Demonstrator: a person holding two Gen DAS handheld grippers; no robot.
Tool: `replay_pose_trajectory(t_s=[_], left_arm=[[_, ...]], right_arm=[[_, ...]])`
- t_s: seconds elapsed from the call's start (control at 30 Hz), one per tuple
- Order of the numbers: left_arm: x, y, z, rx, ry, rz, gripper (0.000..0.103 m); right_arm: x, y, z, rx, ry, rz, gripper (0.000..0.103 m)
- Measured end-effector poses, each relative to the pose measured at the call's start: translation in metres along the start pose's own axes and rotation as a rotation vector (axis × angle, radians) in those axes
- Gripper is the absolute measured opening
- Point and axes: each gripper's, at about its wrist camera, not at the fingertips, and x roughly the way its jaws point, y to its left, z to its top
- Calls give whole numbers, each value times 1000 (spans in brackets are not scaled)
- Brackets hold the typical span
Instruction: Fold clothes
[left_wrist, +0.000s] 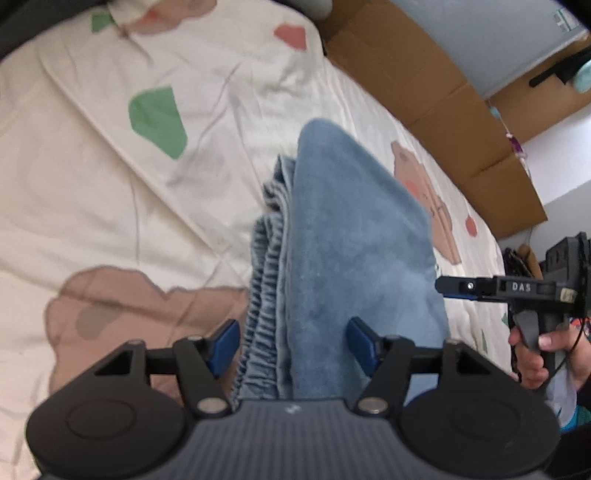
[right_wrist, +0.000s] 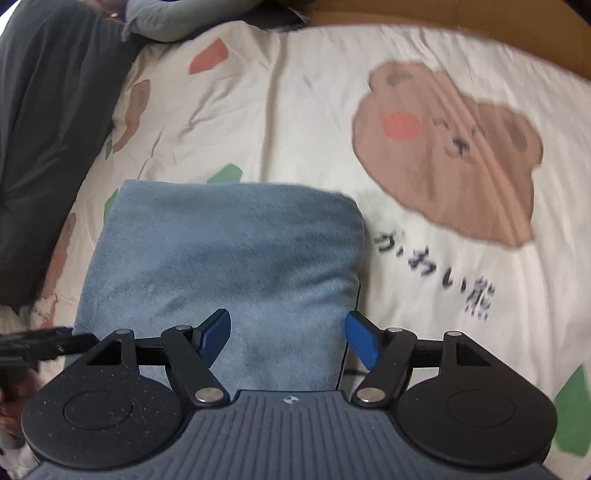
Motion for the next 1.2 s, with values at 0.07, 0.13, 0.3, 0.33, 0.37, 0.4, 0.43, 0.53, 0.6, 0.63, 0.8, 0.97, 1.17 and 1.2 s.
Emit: replay_pose_trajectory(t_s=[0.07, 0.13, 0.3, 0.33, 0.37, 0.4, 0.43, 0.53, 0.6, 0.63, 0.8, 0.97, 1.17, 1.2], left_arm=[[6, 2, 0, -5, 14, -19, 73], [10, 4, 3, -8, 25, -28, 76], [20, 9, 7, -22, 53, -75, 79], [21, 11, 8, -25, 55, -82, 79], [22, 12, 8, -26, 57, -87, 76], [21, 13, 7, -25, 55, -88, 75], [20, 14, 7, -23, 53, -89, 72], [17, 12, 6, -15, 46, -84, 66], [16, 10, 6, -18, 44, -101, 55], [16, 9, 6, -22, 42, -95, 54], [15, 4, 5, -31, 35, -77, 51], [14, 0, 6, -53, 28, -80, 46], [25, -19, 5, -36, 38, -89, 44], [28, -24, 6, -31, 40, -93, 44]], right_arm=[[5, -6, -3, 28, 12, 12, 75], [9, -12, -6, 60, 26, 39, 75], [24, -22, -11, 103, 75, 124, 74], [25, -23, -12, 103, 71, 138, 68], [24, -25, -11, 108, 73, 145, 59], [23, -26, -10, 114, 77, 150, 54], [21, -30, -9, 133, 78, 157, 41], [15, -39, -7, 150, 90, 202, 27], [12, -38, -6, 130, 100, 218, 24], [10, -37, -3, 116, 107, 217, 22], [-8, -17, 9, -3, 139, 192, 19], [-30, -6, 19, -57, 158, 197, 18], [-55, -8, 26, -79, 156, 192, 18], [-57, -12, 26, -75, 155, 185, 18]])
